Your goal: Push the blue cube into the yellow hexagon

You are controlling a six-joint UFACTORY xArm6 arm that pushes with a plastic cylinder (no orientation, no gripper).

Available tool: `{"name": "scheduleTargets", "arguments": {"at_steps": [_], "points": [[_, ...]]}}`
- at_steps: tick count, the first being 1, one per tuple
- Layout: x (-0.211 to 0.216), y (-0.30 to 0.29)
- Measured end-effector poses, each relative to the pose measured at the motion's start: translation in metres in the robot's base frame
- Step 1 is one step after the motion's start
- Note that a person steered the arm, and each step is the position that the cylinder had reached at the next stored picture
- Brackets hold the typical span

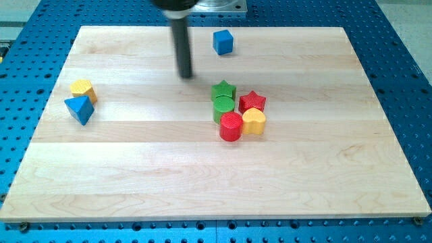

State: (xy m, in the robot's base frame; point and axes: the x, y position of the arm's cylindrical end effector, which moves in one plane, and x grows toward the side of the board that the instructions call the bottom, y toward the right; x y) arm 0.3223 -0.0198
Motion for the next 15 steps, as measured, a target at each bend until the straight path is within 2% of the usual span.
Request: {"name": "scheduleTargets", "arguments": {"at_steps": [2,3,4,5,6,8,9,10,11,12,13,14,15], "points": [[-0.077,0.14],[-0.103,0.109],[-0.094,0.022],[-0.065,-0.057],[-0.066,-0.048],[-0.096,0.038],[-0.083,0.031],[-0.061,-0.059],[-0.048,-0.098],[-0.09,-0.048],[-0.058,0.015],[-0.034,-0.031],[-0.027,-0.123]]}}
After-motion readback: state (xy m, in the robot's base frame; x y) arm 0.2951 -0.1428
